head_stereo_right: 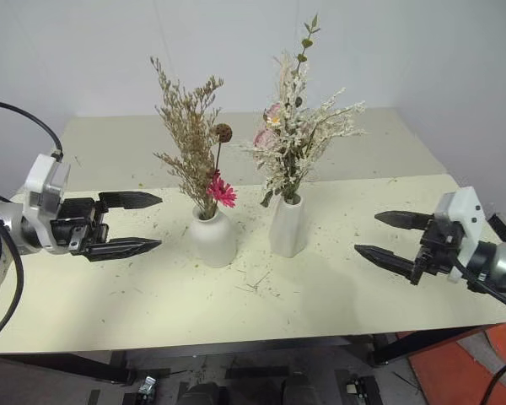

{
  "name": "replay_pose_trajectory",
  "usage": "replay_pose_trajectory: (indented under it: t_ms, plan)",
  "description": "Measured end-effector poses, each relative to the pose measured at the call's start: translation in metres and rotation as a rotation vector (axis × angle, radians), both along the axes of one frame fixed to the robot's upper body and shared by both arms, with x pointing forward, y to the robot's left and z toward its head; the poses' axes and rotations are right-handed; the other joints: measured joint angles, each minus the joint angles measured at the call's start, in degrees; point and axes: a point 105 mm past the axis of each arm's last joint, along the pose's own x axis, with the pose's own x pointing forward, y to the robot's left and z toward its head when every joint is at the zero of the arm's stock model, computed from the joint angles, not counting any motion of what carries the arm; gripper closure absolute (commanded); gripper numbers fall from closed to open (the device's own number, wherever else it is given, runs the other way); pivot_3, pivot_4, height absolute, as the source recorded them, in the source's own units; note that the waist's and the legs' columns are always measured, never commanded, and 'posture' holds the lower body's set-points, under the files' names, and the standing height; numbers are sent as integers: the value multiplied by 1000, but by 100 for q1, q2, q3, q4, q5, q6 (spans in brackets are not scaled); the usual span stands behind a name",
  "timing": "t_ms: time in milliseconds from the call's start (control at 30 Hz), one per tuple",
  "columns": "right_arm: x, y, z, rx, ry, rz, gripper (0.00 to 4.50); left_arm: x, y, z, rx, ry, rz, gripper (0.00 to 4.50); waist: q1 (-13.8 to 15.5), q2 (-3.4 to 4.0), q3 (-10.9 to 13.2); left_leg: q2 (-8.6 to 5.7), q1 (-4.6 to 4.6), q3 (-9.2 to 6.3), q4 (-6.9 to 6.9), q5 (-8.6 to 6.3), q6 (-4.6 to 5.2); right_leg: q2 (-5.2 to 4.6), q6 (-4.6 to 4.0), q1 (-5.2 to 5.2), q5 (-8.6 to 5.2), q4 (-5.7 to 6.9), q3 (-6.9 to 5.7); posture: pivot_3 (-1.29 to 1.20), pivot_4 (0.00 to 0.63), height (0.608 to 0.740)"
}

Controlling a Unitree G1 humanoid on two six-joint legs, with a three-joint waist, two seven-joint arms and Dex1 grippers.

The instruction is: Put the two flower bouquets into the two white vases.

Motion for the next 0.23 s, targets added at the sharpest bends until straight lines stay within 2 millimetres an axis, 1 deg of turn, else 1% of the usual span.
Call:
replay_pose_trajectory:
  t_ms: [100,233]
  plan:
    - [-4,-4,4,-3,7,-2,61,0,2,0,-2,-2,10,0,12,0,0,0,0,0,1,0,0,-1,0,2,0,-1,0,0,150,740]
    - [-8,-5,6,4,15,5,61,-1,3,-2,-2,8,16,0,13,0,0,0,0,0,0,0,0,0,0,1,0,-1,0,0,150,740]
